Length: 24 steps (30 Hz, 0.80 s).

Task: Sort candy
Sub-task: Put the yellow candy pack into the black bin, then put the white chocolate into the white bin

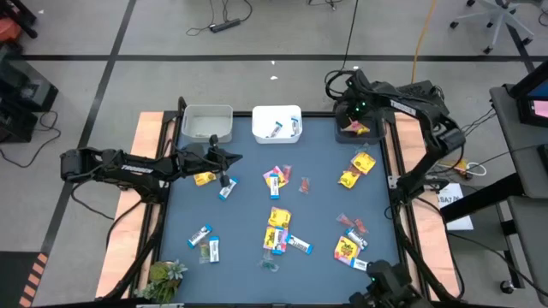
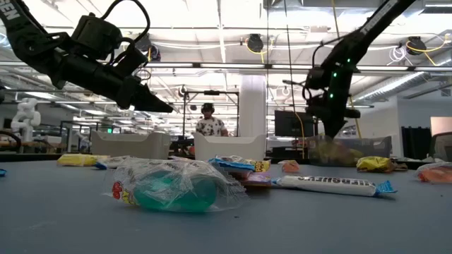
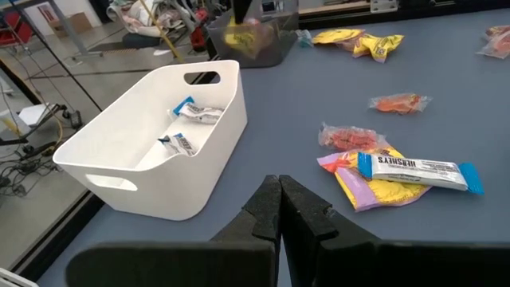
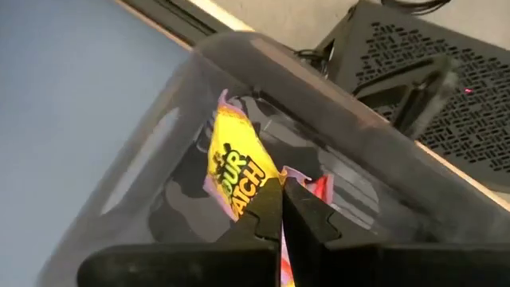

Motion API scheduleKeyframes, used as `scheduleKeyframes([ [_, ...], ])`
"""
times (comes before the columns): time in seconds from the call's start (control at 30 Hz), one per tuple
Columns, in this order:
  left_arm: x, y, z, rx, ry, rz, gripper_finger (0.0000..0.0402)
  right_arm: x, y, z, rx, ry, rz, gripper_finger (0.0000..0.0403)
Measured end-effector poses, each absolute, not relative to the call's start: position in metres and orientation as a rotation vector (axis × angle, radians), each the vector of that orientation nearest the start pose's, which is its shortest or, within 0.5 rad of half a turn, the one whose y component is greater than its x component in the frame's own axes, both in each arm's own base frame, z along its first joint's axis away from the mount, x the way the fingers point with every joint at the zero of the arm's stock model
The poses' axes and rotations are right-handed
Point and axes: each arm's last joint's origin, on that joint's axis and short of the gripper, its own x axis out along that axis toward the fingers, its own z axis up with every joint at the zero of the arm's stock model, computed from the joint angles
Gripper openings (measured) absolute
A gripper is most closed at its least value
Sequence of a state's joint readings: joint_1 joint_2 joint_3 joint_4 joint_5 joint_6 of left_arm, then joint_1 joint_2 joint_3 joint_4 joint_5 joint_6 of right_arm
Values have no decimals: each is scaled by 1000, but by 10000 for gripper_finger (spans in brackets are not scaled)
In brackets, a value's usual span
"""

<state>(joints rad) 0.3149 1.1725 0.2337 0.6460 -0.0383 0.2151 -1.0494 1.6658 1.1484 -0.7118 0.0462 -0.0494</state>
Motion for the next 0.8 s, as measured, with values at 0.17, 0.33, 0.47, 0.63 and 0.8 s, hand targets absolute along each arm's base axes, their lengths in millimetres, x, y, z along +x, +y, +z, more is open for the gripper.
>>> scheduleKeyframes([
  [0.17, 193, 64, 157, 171, 328, 318, 8, 159, -283, 195, 583, 1183, -906, 14],
  [0.33, 193, 64, 157, 171, 328, 318, 8, 157, -278, 205, 569, 1165, -916, 72],
  [0.47, 193, 64, 157, 171, 328, 318, 8, 150, -270, 220, 558, 1174, -1003, 116],
  [0.63, 193, 64, 157, 170, 328, 318, 8, 145, -265, 220, 572, 1234, -1029, 98],
  [0.8, 193, 64, 157, 170, 328, 318, 8, 144, -263, 204, 583, 1273, -1003, 12],
])
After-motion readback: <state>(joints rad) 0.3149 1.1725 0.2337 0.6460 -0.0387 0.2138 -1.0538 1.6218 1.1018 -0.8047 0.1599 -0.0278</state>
